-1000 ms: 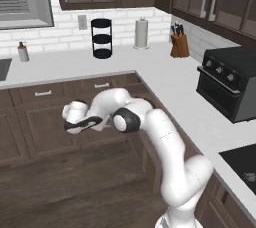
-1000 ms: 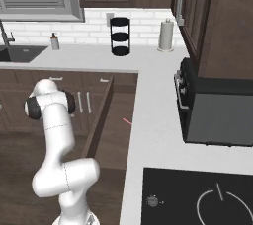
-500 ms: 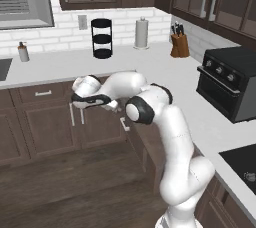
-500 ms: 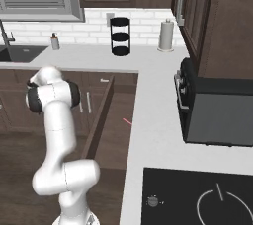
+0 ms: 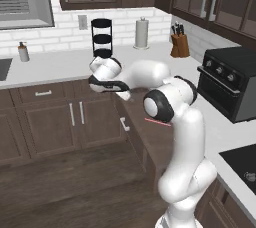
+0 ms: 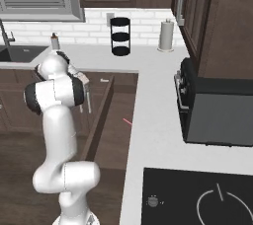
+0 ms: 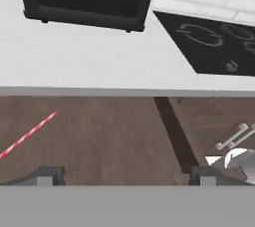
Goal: Take a straw from the drawer in front and place it inside the glass cup on the dining counter.
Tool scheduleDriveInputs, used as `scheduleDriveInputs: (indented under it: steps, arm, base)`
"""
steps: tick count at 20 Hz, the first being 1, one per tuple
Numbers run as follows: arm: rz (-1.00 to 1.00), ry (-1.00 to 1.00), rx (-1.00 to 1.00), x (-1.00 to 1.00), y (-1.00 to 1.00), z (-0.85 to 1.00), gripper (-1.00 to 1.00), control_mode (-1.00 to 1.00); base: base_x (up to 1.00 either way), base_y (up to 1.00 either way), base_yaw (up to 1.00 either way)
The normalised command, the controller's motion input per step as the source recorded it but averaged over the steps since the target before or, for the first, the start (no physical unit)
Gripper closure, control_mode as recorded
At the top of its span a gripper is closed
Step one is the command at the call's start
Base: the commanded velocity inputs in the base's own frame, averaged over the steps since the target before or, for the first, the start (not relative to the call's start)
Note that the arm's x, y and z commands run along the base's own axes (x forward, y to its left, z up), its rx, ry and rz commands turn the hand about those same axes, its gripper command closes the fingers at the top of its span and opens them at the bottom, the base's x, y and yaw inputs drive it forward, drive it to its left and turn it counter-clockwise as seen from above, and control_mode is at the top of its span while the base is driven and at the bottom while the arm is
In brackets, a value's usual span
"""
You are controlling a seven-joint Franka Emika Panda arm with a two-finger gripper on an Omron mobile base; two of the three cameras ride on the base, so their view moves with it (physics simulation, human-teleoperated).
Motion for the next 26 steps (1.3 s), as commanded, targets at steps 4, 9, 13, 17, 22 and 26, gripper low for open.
scheduleDriveInputs:
  steps: [4,9,13,17,22,26]
  arm:
    - [-0.16,-0.45,0.12,-0.32,-0.61,0.57,-1.00,-1.00]
    - [-0.13,-0.26,0.22,-0.10,-0.44,0.10,-1.00,-1.00]
    - [0.00,-0.14,0.26,0.00,-0.33,-0.18,-1.00,-1.00]
    - [0.00,-0.02,0.21,0.00,-0.33,-0.15,-1.00,-1.00]
    - [0.02,0.00,0.14,0.00,-0.23,-0.18,-1.00,-1.00]
    - [0.08,0.00,0.14,0.00,-0.06,-0.39,-1.00,-1.00]
  base:
    - [0.00,0.00,0.00]
    - [0.00,0.00,0.00]
    - [0.00,0.00,0.00]
    - [0.00,0.00,0.00]
    - [0.00,0.00,0.00]
    - [0.00,0.00,0.00]
